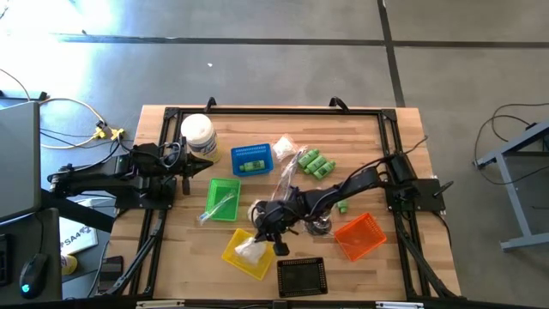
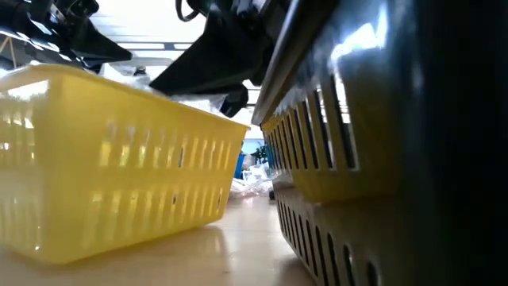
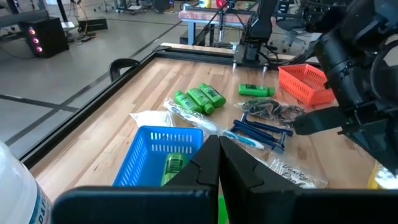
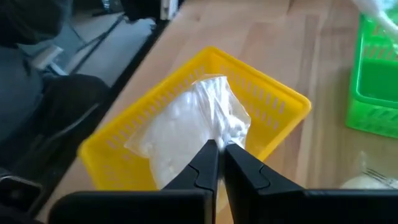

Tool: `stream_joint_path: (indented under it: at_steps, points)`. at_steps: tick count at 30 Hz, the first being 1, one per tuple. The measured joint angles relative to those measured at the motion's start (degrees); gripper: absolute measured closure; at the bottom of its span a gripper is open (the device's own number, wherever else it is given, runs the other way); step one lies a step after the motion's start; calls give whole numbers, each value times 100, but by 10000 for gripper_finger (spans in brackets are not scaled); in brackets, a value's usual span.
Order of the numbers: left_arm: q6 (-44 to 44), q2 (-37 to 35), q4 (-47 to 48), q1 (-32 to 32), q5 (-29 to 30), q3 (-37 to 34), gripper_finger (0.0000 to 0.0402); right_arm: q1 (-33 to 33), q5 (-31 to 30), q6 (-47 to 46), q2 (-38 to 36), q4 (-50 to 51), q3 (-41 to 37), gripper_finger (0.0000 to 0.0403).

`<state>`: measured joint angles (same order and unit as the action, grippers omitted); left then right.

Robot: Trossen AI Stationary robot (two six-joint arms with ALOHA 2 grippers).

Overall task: Pick & Place Travel size toiletries
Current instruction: Put the white cotton pack into the yellow bin, then put the blue razor into the black bin

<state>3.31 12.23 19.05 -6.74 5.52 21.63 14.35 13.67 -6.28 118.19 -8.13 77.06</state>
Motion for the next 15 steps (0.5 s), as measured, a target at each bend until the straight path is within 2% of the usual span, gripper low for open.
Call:
stream_joint_path:
  at_steps: [3,10,15]
  points:
    - [0,1,0,0,0,0,402,5,73,26,40,75,-9,372]
    - [2,0,0,0,0,0,401,8,192,-153,121,32,-8,276]
    - [1,0,0,0,0,0,401,69,177,-150,45,19,-9,235]
